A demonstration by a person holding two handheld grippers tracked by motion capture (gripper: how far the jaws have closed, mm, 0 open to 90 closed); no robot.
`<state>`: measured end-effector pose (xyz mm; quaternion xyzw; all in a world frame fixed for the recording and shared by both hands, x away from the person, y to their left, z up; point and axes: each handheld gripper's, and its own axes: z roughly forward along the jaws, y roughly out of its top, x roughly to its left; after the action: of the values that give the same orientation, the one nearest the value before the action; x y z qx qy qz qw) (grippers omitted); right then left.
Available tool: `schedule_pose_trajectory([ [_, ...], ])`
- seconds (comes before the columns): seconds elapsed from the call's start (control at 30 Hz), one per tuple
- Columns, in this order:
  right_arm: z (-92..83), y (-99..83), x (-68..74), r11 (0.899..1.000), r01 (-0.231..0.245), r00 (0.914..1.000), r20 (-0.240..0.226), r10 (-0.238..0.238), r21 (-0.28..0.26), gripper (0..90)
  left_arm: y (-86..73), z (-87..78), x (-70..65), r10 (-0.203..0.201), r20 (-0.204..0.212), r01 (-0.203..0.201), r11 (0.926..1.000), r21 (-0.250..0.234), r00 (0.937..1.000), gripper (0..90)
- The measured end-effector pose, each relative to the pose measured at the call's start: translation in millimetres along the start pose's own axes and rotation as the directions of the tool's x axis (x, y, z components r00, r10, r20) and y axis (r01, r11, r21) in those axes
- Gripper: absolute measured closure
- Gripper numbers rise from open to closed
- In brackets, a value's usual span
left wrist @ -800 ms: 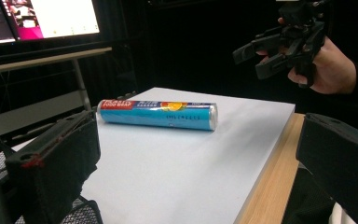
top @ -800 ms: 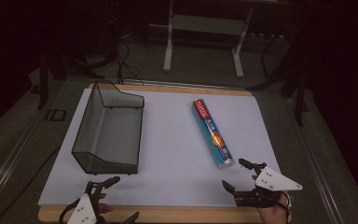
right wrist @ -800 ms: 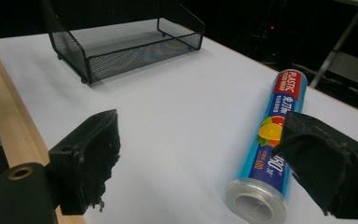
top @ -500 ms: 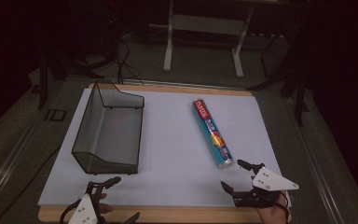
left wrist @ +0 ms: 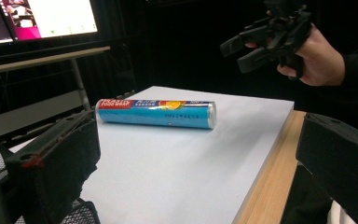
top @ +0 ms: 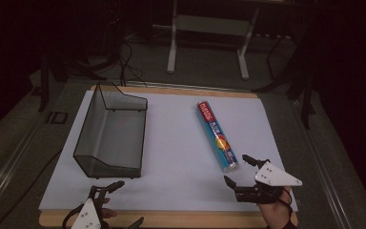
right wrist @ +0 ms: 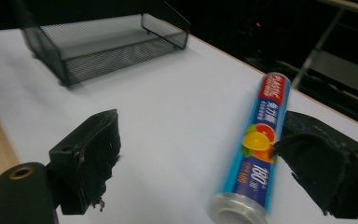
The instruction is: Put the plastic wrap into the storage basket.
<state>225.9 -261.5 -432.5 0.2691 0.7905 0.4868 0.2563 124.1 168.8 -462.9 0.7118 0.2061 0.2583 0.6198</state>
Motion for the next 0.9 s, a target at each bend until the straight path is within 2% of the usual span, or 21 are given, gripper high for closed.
schedule_pose_trajectory([
  [0.17, 11.9, 6.5, -8.6, 1.0, -0.004, 0.9995, 0.033, 0.004, 0.014, 12.9, -0.3, 0.3, 0.3, -0.002, 0.0, 0.002, 1.0, 0.0, 1.0, 0.5],
  [0.3, 22.3, 11.0, -14.2, 1.0, -0.006, 0.9993, 0.036, 0.005, 0.031, 11.7, -0.5, 1.1, -0.1, -0.002, 0.002, 0.002, 1.0, 0.003, 1.0, 0.5],
  [0.4, 30.3, 13.2, -19.5, 0.999, -0.028, 0.9991, 0.033, 0.026, 0.041, 11.1, -0.6, 1.4, 0.0, -0.003, 0.004, 0.003, 1.0, 0.005, 1.0, 0.5],
  [0.5, 40.2, 14.2, -24.8, 0.996, -0.041, 0.999, 0.02, 0.04, 0.074, 10.2, -0.5, 1.2, -0.1, -0.006, 0.007, 0.006, 1.0, 0.004, 1.0, 0.5],
  [0.53, 43.3, 14.3, -25.7, 0.995, -0.043, 0.9986, 0.035, 0.041, 0.086, 10.2, -0.5, 1.2, -0.2, -0.006, 0.008, 0.006, 1.0, 0.004, 1.0, 0.5],
  [0.83, 73.0, 17.7, -40.5, 0.981, -0.096, 0.9947, 0.052, 0.088, 0.168, 10.2, -0.5, 0.9, -0.4, -0.008, 0.014, 0.008, 1.0, 0.001, 0.9999, 0.5],
  [0.9, 78.3, 18.9, -44.2, 0.98, -0.094, 0.9941, 0.07, 0.083, 0.178, 10.2, -0.5, 1.0, -0.4, -0.008, 0.014, 0.008, 1.0, 0.001, 0.9999, 0.5],
])
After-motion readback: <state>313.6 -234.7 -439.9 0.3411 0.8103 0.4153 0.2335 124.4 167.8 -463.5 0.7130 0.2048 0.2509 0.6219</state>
